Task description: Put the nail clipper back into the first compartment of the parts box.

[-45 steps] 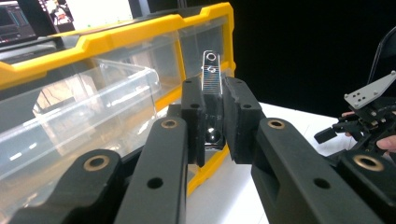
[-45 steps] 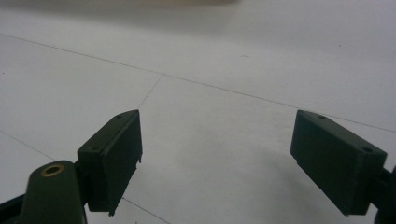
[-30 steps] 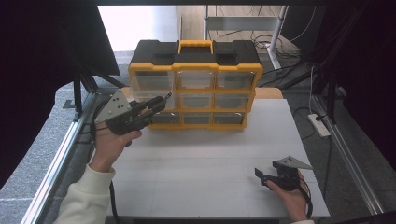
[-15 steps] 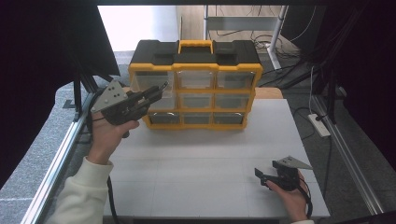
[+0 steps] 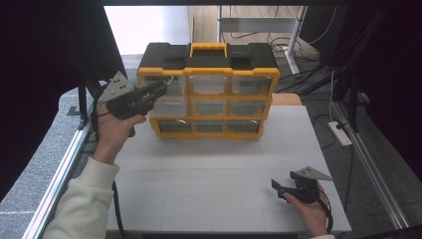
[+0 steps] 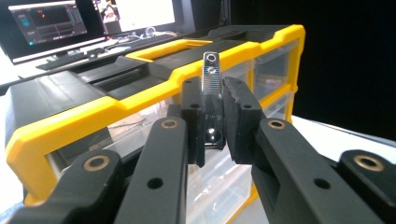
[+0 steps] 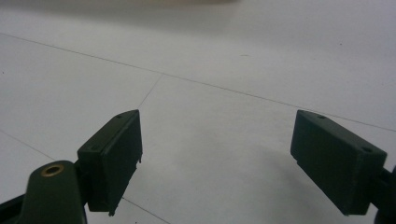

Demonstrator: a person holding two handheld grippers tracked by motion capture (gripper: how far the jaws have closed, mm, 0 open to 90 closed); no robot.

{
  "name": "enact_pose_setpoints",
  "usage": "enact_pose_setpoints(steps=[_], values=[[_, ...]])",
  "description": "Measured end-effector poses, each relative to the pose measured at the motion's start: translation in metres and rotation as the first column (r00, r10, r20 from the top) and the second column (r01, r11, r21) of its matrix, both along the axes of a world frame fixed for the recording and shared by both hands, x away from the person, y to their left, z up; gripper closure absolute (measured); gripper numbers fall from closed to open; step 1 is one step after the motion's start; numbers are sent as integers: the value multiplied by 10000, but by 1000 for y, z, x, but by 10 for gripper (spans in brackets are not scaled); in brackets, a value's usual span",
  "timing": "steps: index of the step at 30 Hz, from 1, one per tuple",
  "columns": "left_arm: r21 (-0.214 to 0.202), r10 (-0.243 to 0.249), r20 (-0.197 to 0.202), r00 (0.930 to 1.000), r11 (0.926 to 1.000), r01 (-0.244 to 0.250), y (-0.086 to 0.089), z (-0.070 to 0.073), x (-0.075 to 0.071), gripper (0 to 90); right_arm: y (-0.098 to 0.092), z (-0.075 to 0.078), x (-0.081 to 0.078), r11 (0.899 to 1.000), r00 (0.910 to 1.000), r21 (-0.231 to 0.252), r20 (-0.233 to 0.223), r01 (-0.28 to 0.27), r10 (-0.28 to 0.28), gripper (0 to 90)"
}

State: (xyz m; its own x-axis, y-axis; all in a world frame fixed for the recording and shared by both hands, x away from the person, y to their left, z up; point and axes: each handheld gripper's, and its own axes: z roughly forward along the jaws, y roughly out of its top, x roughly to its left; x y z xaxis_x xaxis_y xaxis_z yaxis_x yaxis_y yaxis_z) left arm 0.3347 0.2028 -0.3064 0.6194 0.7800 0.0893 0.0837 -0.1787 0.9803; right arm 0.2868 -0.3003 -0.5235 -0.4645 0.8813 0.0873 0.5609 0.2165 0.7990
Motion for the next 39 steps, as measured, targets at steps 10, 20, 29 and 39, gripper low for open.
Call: enact_pose_setpoints(steps=[10, 20, 29, 39], values=[[152, 470, -157, 9988, 9988, -467, 4, -3, 10, 789, 0, 0, 0, 10000, 10000, -15, -22, -13, 13, 165], [264, 707, -171, 9973, 9972, -703, 4, -5, 14, 784, 0, 0, 0, 10000, 10000, -22, -20, -19, 19, 165], [-1, 779, -148, 9969, 9970, -779, 2, -1, 5, 491, 0, 0, 0, 10000, 10000, -9, -16, -16, 16, 165], [-539, -292, -272, 9992, 9982, 277, 1, -4, -5, 296, 0, 0, 0, 10000, 10000, -24, -5, -11, 11, 165]])
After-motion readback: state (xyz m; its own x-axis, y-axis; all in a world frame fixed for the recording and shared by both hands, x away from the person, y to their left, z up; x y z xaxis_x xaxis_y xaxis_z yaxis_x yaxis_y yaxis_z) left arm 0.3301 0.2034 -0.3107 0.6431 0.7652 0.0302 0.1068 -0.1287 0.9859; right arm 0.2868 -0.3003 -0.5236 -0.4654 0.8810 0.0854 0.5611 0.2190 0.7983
